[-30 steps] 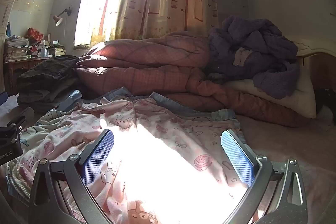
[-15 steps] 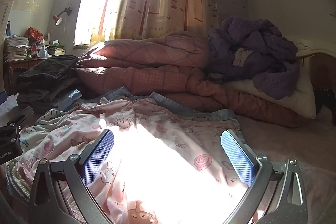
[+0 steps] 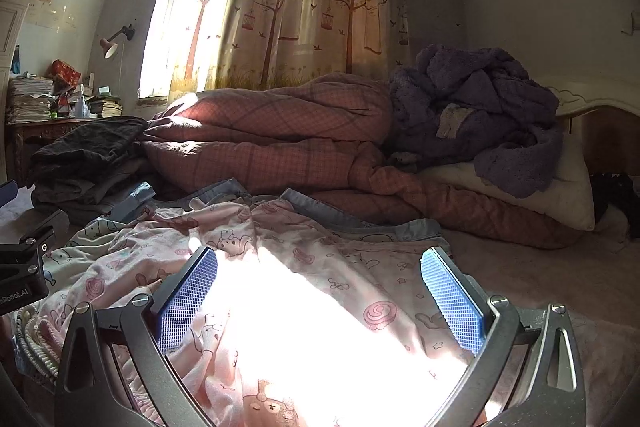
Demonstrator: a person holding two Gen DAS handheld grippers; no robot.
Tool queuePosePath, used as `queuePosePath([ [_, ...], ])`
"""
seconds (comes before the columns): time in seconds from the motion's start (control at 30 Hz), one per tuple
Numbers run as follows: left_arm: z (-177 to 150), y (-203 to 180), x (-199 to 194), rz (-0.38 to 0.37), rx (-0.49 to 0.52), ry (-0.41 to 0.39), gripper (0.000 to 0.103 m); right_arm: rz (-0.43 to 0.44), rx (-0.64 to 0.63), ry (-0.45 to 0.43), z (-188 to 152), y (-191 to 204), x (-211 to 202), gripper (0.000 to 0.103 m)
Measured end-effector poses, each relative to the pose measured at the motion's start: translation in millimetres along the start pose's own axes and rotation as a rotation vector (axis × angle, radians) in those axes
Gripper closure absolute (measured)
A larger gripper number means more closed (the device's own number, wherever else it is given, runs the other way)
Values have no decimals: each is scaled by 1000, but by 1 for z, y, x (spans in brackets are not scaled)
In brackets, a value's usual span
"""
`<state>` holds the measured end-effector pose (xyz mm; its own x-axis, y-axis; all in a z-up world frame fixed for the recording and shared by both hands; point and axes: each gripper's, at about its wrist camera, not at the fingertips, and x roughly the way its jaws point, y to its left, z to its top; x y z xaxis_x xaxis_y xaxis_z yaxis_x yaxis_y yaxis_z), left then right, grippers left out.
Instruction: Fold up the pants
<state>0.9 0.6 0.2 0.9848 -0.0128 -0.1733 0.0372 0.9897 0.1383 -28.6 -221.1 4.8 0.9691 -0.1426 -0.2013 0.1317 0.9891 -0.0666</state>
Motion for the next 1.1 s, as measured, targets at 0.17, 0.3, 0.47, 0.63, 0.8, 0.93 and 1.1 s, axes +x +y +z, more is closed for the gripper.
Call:
queuePosePath([
  [0.17,-2,0,1,-20,-24,-4,0,9,13,-55,1,-2,-11,0],
  [0.3,1,7,-2,-35,-39,1,0,17,19,-41,1,-2,-8,0],
  [0.47,0,6,-4,-49,-28,24,0,23,23,-51,1,-3,-8,0],
  [0.63,1,9,-8,-57,-48,5,0,31,28,-34,1,-3,-3,0],
  [0.8,-1,15,-6,-68,-74,10,0,3,33,-34,-1,-4,-5,0],
  [0.93,-3,16,-2,-86,-85,26,0,-2,24,-29,-1,-2,-5,0],
  [1.1,-3,15,-6,-81,-81,12,0,-3,24,-28,-2,-1,-5,0],
])
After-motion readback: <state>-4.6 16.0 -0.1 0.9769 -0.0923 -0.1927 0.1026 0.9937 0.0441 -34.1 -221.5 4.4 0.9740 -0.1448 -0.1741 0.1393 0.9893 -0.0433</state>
